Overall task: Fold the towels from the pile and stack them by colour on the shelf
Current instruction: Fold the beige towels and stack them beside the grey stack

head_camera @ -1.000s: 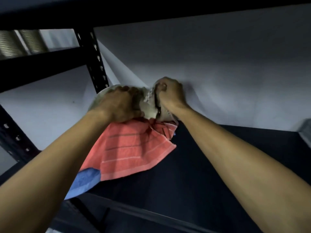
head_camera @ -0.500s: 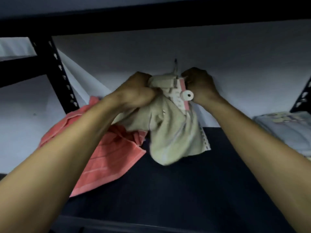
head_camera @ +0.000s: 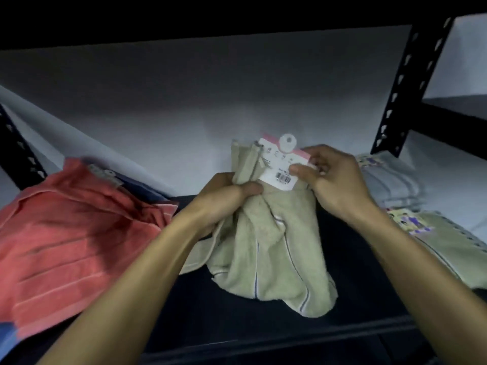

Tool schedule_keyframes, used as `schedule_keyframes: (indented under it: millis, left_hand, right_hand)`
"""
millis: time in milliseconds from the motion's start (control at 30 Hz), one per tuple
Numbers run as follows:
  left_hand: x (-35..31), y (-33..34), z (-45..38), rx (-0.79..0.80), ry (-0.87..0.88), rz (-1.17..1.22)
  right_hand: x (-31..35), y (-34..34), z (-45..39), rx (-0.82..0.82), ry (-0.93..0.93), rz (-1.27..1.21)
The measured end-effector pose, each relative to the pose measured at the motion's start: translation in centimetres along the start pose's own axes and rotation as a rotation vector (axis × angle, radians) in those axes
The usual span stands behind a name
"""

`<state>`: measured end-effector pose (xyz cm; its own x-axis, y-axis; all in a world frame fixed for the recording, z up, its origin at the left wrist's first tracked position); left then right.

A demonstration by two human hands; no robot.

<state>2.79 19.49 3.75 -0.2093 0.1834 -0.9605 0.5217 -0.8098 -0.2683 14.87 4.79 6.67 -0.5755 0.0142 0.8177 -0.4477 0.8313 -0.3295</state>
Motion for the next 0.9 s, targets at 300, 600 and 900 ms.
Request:
schedule_keyframes:
  millis: [300, 600, 900]
  left_hand:
    - [-4.0, -2.0, 0.4, -0.096, 0.388, -0.019]
    - [-5.3, -0.2, -0.6, -0.035, 0.313, 0.343]
    - [-4.7, 1.2, -0.7, -0.037, 0.267, 0.407]
  right_hand:
    - [9.9, -3.3, -4.7, -0.046, -0.353, 0.376]
    - [6.3, -3.3, -5.5, -0.061, -0.106, -0.137]
    - [0.2, -1.4, -0.5, 0.050, 0.160, -0.314]
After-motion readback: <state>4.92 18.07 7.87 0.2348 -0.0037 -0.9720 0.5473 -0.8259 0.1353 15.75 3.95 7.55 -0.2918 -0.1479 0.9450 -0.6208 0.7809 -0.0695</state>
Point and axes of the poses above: each hand's wrist, its own z-axis away from the middle knuckle, its own y-axis out of the palm, x = y × z, the point moved 5 cm from there along -z, towards the middle knuckle
